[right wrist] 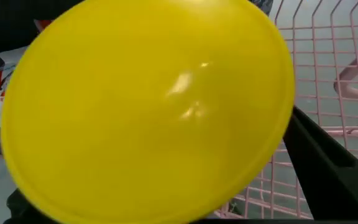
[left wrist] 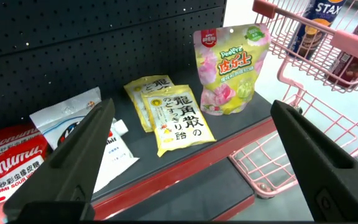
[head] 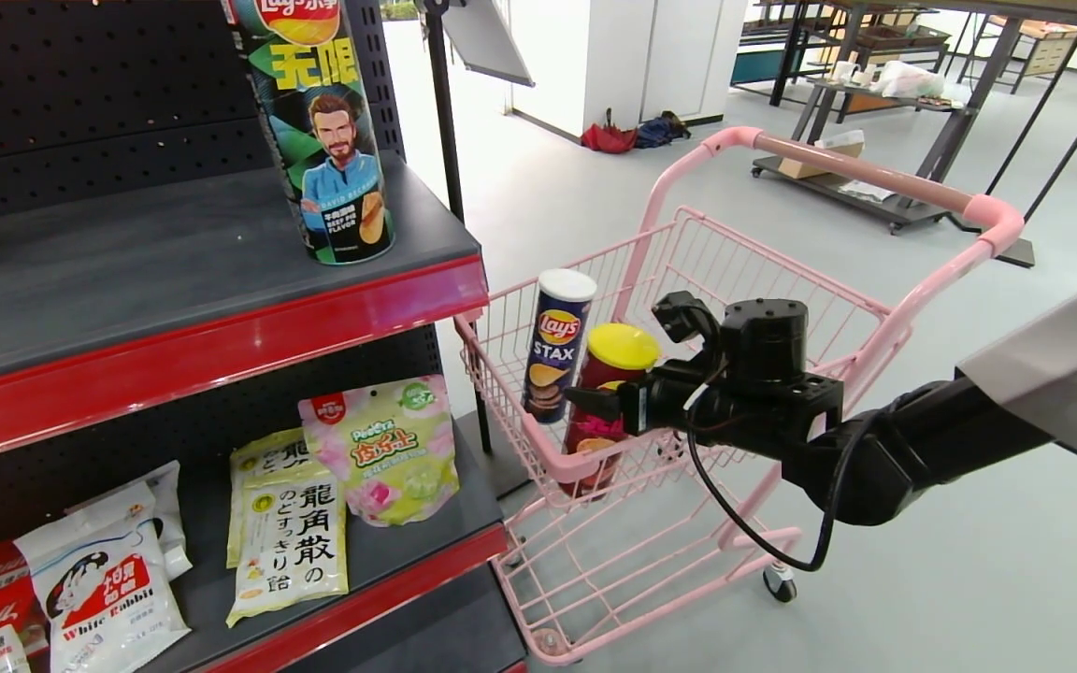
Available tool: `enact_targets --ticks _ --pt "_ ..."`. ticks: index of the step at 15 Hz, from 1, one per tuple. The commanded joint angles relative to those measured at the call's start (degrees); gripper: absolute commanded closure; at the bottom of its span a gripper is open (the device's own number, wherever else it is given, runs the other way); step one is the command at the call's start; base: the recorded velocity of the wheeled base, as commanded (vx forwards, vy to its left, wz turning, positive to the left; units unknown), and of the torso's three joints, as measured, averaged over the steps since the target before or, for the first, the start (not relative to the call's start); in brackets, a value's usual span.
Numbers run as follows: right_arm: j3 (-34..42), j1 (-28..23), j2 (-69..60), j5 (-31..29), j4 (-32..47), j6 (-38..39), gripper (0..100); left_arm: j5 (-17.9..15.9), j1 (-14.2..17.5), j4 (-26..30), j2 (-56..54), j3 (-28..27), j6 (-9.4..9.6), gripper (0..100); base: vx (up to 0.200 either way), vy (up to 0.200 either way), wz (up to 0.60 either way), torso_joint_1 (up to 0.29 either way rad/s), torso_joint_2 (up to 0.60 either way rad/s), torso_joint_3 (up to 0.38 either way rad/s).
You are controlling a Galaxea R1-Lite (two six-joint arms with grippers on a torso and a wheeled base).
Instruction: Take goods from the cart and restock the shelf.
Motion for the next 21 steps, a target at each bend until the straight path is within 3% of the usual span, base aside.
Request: enact_targets --ticks 1,2,3,12,16,19,21 --pt "-0.4 0.0 0.6 0.1 0.0 0.1 0 0.0 0.0 0.0 0.0 0.0 -0.01 0 0.0 0.0 0.0 0.0 0.0 0.0" --pt "-0.7 0.0 0.9 0.0 0.0 0.1 0 0.0 0.0 0.0 0.0 0.0 -0.01 0 0.0 0.0 0.0 0.0 0.0 0.0" --pt "-0.7 0.0 1.0 0.0 0.0 0.1 100 -0.1 0.0 0.0 0.0 0.0 -0.01 0 0.0 0.0 0.0 0.0 0.0 0.0" --pt "-1.3 -0.2 -4.6 -3.4 0.7 -0.1 100 0.0 0.0 0.0 0.0 0.0 -0.01 0 0.0 0.0 0.0 0.0 0.0 0.0" --pt "-3.1 -2.2 -12.0 -3.5 1.1 -4.5 100 0.0 0.0 0.0 0.0 0.0 -0.18 0 0.0 0.0 0.0 0.0 0.0 0.0" --pt "-5.3 -3.7 -18.9 -3.5 5.6 -7.1 100 0.0 0.0 0.1 0.0 0.0 -0.27 0 0.0 0.0 0.0 0.0 0.0 0.0" --pt "-8.1 -4.3 -29.2 -6.0 17.4 -9.3 100 -0.1 0.0 0.0 0.0 0.0 -0.27 0 0.0 0.0 0.0 0.0 0.0 0.0"
